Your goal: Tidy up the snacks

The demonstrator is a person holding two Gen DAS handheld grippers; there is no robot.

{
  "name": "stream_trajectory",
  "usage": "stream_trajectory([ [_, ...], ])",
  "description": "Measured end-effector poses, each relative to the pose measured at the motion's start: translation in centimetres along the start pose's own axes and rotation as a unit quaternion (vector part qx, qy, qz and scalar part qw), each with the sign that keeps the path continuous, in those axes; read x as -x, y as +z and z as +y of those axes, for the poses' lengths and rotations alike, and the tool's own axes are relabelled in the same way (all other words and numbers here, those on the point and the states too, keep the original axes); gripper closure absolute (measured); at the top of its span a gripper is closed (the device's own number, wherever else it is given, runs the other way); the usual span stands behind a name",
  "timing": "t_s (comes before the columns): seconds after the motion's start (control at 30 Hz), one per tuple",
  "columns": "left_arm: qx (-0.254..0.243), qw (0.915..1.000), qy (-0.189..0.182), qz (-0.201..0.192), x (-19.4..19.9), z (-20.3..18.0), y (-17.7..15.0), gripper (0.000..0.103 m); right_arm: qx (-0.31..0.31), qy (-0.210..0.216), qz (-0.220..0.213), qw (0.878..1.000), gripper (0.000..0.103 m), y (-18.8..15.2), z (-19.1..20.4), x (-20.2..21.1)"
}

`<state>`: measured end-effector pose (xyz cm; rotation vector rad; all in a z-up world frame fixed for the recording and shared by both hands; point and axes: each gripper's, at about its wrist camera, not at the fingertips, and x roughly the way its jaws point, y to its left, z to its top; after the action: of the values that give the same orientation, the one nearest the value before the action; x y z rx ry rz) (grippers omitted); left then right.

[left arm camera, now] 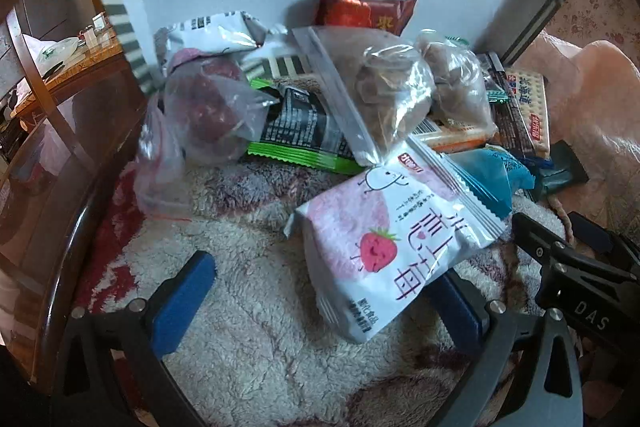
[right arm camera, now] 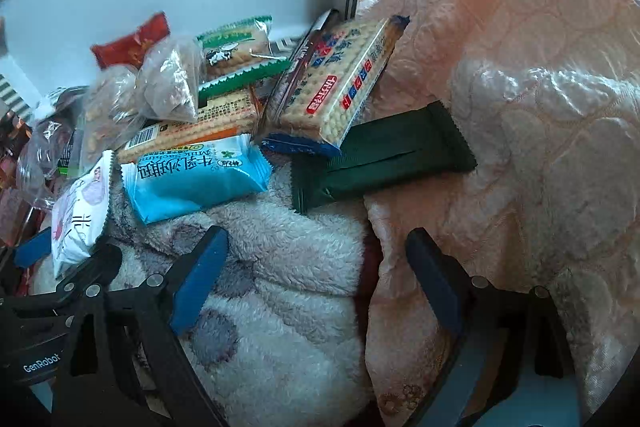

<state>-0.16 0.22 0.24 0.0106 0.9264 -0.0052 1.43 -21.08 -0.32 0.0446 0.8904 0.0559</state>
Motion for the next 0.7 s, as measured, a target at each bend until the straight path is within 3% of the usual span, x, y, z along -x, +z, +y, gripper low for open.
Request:
stream_trajectory([
  [0.7, 0.0, 1.0, 0.0, 0.0, -0.03, 0.0, 0.0, 0.0, -0.001, 0.001, 0.001, 1.0, 0.012, 0.04, -0.11, 0.01],
])
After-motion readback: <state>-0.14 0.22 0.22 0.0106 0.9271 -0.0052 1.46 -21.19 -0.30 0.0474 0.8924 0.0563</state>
